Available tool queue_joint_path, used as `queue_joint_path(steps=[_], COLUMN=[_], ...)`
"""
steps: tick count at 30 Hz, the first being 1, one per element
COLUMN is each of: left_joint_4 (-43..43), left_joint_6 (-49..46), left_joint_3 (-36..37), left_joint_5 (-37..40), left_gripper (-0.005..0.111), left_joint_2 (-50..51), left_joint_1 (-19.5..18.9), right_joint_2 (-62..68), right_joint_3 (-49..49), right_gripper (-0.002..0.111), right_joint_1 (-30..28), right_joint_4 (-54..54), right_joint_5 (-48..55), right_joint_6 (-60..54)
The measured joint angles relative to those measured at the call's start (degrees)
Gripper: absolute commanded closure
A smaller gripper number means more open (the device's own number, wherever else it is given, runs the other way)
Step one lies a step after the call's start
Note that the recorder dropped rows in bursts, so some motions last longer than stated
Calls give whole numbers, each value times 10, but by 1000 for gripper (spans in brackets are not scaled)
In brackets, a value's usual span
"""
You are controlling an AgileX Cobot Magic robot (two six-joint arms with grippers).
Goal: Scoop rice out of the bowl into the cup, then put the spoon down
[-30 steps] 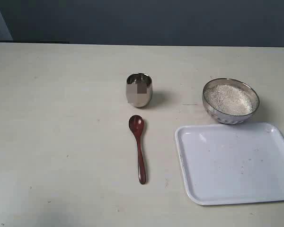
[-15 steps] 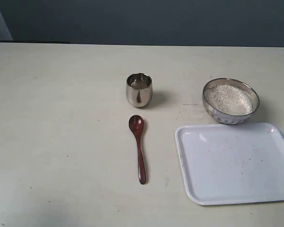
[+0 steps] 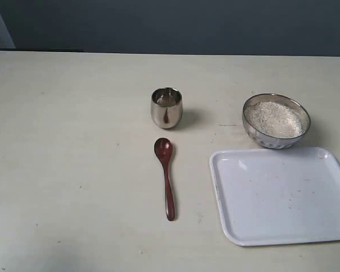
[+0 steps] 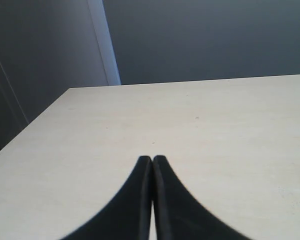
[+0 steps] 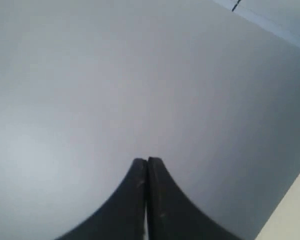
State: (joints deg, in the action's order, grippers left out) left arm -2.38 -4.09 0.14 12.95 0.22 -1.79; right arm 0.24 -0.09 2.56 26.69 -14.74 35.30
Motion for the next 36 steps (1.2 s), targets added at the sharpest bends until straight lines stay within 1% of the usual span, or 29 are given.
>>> queue_joint_path(steps=[6, 8, 9, 11, 15, 17, 20, 23, 25, 27, 33, 36], left_joint_4=[0, 0, 0, 0, 0, 0, 0, 0, 0, 0, 0, 0], left_joint_6=[0, 0, 0, 0, 0, 0, 0, 0, 0, 0, 0, 0], left_joint_3=[0, 0, 0, 0, 0, 0, 0, 0, 0, 0, 0, 0], left_joint_5=[0, 0, 0, 0, 0, 0, 0, 0, 0, 0, 0, 0], left_gripper=[106, 106, 106, 106, 106, 106, 106, 106, 106, 106, 106, 106], left_joint_2=[0, 0, 0, 0, 0, 0, 0, 0, 0, 0, 0, 0], left_joint_1=[0, 0, 0, 0, 0, 0, 0, 0, 0, 0, 0, 0], right_joint_2=[0, 0, 0, 0, -1, 0, 23, 66, 107, 155, 317, 403], right_joint_3=[0, 0, -3, -21, -69, -103, -159, -214, -245, -278, -388, -452], right_gripper=[108, 108, 108, 108, 108, 108, 108, 108, 108, 108, 108, 108], right_joint_1=[0, 4, 9, 23, 53, 61, 73, 86, 96, 106, 127, 130], right_joint_4=[-2, -26, -47, -128, -300, -376, -445, -476, -473, -445, -263, -202], right_joint_5=[48, 72, 82, 82, 33, 39, 115, 215, 270, 322, 453, 526], right_joint_6=[113, 142, 147, 155, 159, 159, 159, 139, 98, 33, -229, -316])
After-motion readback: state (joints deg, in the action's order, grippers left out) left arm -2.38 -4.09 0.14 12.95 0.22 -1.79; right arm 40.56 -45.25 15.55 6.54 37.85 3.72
